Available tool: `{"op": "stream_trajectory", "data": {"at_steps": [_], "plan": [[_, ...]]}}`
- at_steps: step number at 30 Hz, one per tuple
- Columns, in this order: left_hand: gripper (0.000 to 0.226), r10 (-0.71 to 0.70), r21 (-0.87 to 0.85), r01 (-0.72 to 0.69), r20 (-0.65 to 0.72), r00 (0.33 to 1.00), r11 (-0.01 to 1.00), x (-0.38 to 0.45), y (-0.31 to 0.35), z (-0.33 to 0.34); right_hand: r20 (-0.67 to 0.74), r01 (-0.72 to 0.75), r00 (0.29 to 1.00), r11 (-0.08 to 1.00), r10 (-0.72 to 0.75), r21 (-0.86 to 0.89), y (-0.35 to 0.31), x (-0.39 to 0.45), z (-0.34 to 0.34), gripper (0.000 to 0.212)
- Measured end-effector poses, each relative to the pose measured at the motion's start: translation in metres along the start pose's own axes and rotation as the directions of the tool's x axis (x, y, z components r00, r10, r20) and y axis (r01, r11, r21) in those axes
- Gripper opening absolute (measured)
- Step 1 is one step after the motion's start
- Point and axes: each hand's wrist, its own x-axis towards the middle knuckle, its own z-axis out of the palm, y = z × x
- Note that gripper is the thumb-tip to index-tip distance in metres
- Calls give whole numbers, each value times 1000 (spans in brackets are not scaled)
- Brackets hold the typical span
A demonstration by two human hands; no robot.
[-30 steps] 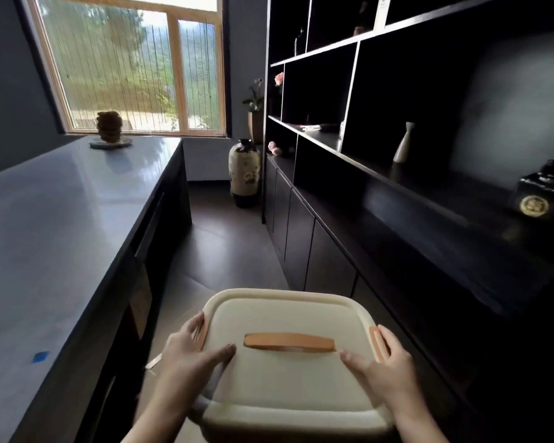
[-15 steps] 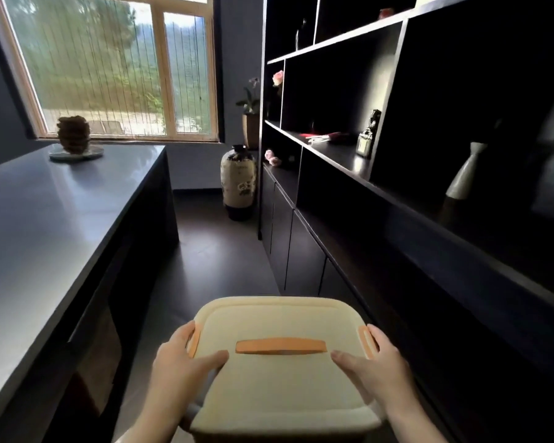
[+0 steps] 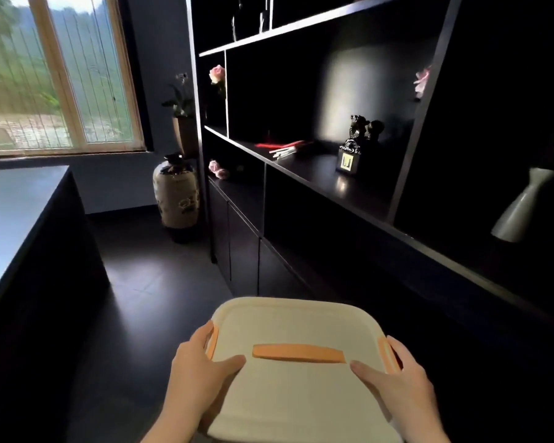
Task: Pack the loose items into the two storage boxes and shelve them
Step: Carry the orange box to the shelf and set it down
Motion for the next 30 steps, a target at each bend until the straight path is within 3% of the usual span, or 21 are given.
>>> {"op": "stream_trajectory", "data": {"at_steps": [11,17,25,27,30], "plan": [[95,82,-56,-73,194,978,996,201,48,97,-174,-57,982,996,68,68,-41,159,47,93],[89,148,-69,-134,277,950,989,292,78,138,-275,-71,952,974,131,216,-61,215,72,82],[88,117,7,-142,525,843,990,416,80,209,-479,-163,819,928,317,336,-52,271,144,83],[89,143,21,-188,566,812,982,442,82,224,-481,-180,803,913,352,367,-55,293,154,82],[86,208,22,-279,608,766,960,474,91,248,-541,-218,718,879,439,423,-57,330,157,79]]}}
